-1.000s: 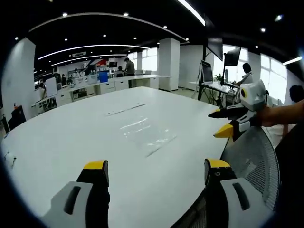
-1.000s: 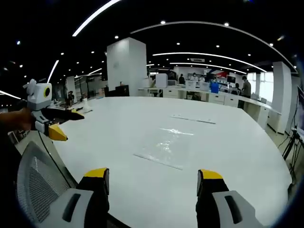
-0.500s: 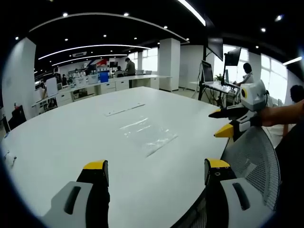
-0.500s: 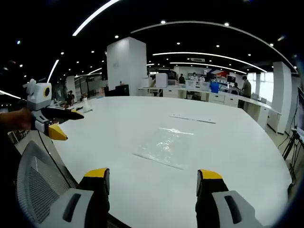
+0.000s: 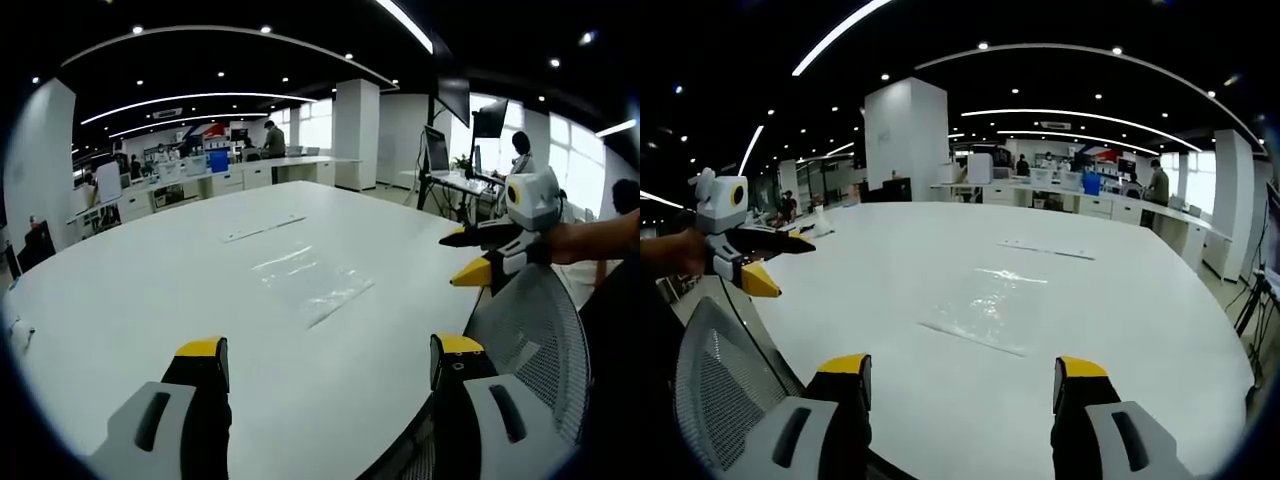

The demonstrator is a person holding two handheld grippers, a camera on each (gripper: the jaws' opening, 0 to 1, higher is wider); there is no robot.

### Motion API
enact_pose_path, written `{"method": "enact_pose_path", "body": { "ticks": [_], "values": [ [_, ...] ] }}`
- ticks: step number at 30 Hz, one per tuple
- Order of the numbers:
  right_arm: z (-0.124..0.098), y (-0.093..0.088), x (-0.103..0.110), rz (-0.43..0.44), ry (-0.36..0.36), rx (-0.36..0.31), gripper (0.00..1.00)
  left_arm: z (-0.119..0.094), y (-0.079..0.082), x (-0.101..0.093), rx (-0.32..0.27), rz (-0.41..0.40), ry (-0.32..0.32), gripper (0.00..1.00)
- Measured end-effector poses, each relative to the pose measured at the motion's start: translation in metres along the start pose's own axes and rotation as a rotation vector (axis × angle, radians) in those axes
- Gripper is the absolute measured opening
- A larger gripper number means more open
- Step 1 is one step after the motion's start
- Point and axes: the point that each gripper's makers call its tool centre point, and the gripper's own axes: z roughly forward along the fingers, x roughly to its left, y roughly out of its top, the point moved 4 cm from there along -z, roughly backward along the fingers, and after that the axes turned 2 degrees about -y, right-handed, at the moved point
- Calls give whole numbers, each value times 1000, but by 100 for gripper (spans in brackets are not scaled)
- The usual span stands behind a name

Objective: Open the resealable bag by pulling the two sides of the seal apart until the entire bag opening is separated and visibly accessible.

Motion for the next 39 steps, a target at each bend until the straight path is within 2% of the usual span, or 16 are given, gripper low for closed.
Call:
{"method": "enact_pose_path", "body": {
  "ticks": [33,39],
  "values": [
    [0,0,0,7,-3,-3,72,3,1,-8,18,25,-31,80],
    [1,1,0,20,8,-7,69,4,1,-6,17,23,-30,80]
  ]
}}
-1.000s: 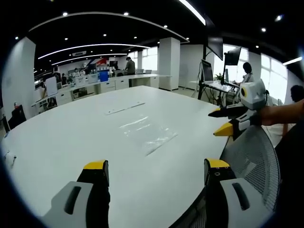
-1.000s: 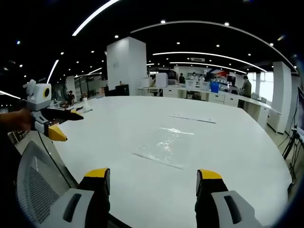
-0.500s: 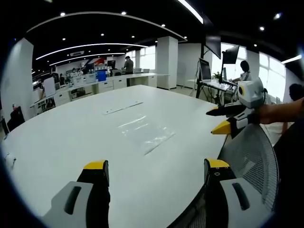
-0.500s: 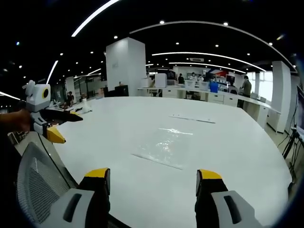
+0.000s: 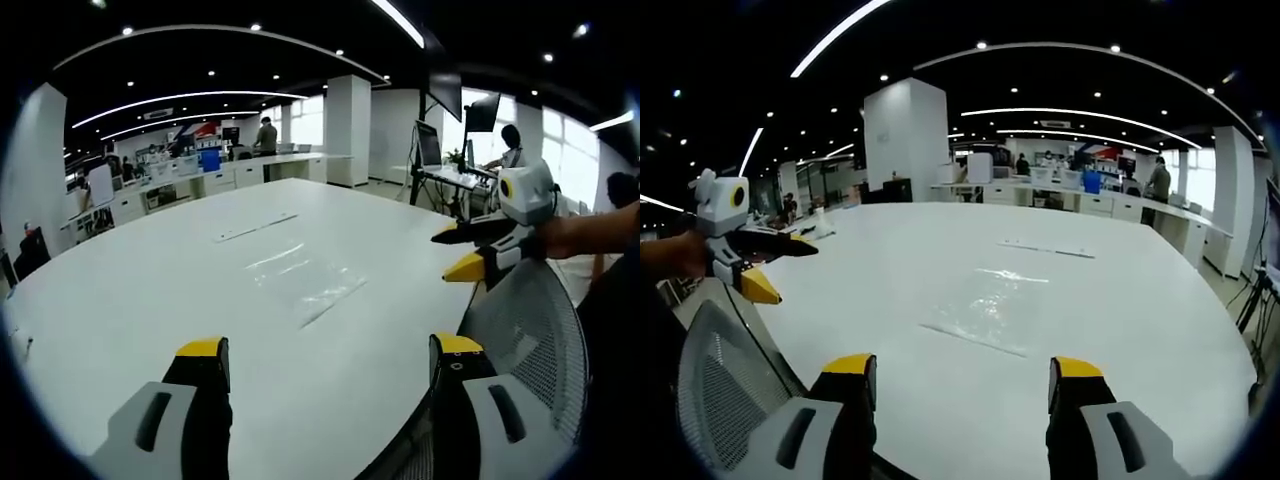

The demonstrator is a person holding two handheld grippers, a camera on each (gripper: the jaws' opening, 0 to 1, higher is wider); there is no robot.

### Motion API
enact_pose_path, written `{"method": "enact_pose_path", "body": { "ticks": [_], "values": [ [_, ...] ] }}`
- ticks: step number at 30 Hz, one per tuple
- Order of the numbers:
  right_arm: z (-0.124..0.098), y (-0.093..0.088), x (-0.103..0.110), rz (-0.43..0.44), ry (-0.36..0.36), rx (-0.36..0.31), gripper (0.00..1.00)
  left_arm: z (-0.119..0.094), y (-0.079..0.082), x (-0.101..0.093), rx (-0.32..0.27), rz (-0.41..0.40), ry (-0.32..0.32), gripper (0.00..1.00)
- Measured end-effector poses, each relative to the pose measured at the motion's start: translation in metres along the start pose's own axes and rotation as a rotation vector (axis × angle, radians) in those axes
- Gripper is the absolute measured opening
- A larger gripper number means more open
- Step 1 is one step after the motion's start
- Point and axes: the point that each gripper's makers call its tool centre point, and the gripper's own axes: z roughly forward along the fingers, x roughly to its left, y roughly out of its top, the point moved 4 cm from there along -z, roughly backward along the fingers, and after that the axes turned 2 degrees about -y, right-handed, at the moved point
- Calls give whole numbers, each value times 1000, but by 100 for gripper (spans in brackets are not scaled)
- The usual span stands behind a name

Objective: Open the resealable bag by pulling the two sides of the seal apart until the entire bag opening is separated and visibly accessible.

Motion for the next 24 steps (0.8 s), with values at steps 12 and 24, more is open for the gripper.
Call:
{"method": "enact_pose_path", "body": {
  "ticks": [12,24],
  "values": [
    [29,8,11,-150,73,35,65,-4,-5,6,21,18,5,80],
    [63,19,19,-258,150,62,58,-5,-7,16,-15,-1,18,81]
  ]
}}
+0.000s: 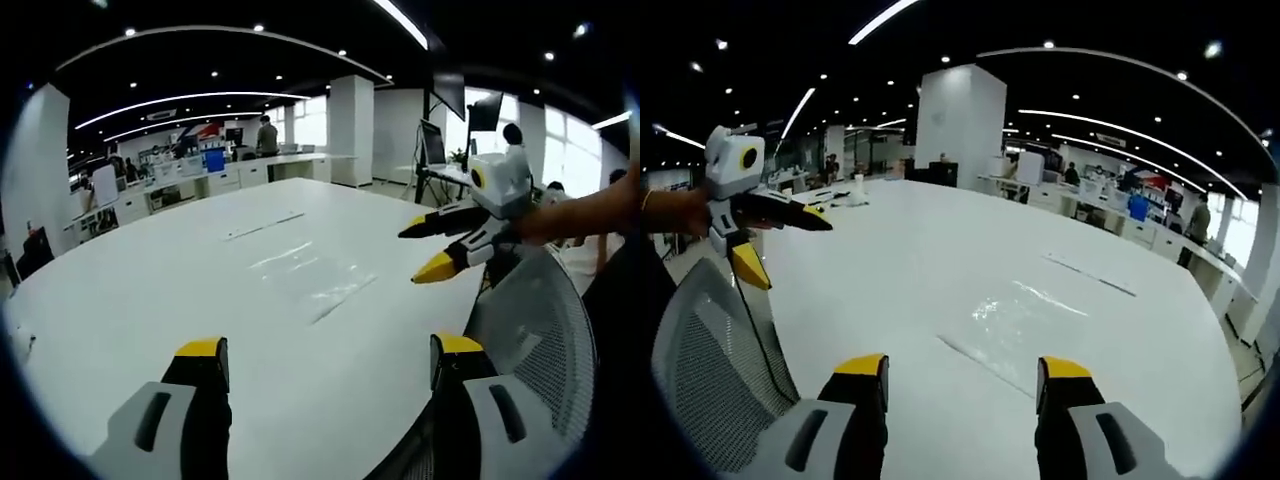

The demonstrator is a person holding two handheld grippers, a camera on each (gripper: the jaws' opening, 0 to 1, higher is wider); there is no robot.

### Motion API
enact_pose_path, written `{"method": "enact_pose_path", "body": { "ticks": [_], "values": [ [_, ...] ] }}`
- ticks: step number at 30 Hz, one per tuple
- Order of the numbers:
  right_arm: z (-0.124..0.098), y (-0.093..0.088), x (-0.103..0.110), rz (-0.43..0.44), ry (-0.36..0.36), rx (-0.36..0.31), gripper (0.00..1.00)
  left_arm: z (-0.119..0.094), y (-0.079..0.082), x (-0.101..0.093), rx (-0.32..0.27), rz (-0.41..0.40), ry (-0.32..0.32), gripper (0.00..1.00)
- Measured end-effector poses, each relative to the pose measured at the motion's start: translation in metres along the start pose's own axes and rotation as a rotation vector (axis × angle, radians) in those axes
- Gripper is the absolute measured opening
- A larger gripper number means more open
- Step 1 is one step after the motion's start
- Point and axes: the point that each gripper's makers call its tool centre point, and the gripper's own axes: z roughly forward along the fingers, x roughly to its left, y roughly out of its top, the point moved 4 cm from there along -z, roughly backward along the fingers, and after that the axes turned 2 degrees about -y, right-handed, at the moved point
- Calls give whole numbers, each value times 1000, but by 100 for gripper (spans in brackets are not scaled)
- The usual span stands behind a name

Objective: Open the resealable bag by pulling the two sides of the seal apart until the entire bag opening is separated and visibly accessible.

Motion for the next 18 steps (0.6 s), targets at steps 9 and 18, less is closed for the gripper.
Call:
{"method": "enact_pose_path", "body": {
  "ticks": [9,18],
  "values": [
    [21,4,-2,-87,40,31,53,4,-3,5,34,25,-8,80],
    [42,7,3,-142,108,60,51,13,-2,7,42,34,-30,80]
  ]
}}
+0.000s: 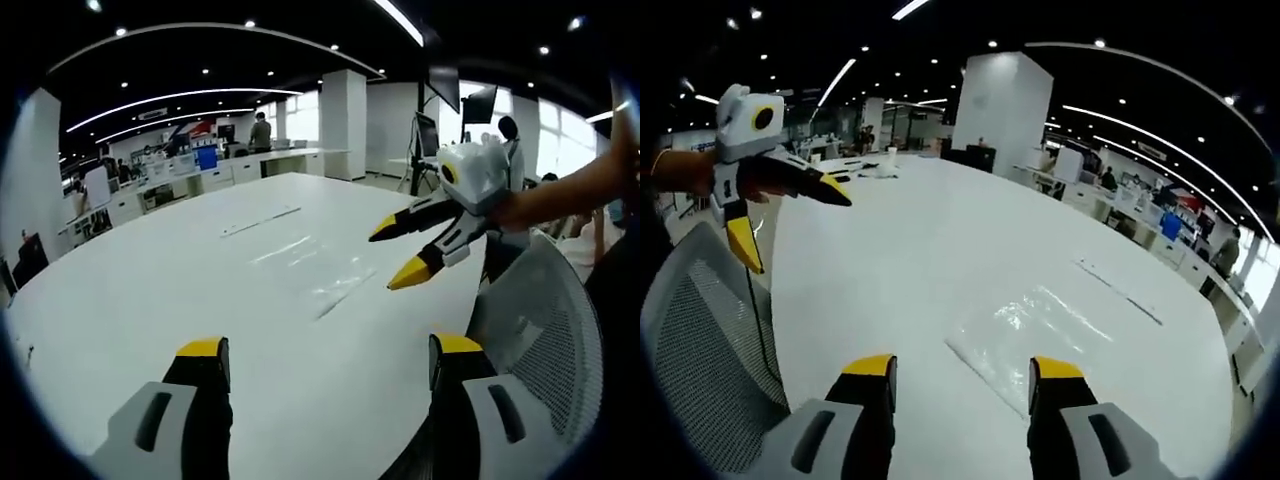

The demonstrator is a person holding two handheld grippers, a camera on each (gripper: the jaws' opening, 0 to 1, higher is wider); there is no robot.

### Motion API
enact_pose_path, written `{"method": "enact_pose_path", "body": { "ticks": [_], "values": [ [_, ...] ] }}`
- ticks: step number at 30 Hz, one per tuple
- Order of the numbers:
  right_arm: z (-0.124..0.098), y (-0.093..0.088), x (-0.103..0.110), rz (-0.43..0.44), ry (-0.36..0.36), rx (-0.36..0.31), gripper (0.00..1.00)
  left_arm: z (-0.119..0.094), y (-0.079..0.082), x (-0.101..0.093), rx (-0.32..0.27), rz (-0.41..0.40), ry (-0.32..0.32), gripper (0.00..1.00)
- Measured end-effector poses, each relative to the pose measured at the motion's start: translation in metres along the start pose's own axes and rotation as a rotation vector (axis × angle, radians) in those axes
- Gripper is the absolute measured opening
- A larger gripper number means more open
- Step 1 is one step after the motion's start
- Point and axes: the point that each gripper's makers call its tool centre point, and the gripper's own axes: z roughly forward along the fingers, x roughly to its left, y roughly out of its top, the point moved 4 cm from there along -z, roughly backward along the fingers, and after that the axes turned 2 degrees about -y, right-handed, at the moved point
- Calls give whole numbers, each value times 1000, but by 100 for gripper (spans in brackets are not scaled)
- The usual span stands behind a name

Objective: Open the resealable bag by pulling the two sides of the seal apart until the entire bag opening is separated and visibly accessible.

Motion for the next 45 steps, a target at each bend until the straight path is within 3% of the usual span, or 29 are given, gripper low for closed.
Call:
{"method": "enact_pose_path", "body": {
  "ticks": [17,19,23,36,40,45],
  "values": [
    [47,1,-6,-97,40,53,45,10,0,7,13,-3,-20,79],
    [51,-2,-7,-205,39,89,43,11,-1,7,17,-6,-21,79],
    [59,-4,-5,-291,30,107,41,14,-3,7,20,-15,-24,79],
    [81,-15,-4,-383,54,164,32,17,-8,12,33,-21,-15,79],
    [85,-19,-8,-555,40,202,24,17,-7,13,25,-29,-7,79],
    [87,-21,-4,-533,49,193,23,17,-8,11,37,-12,-9,79]
  ]
}}
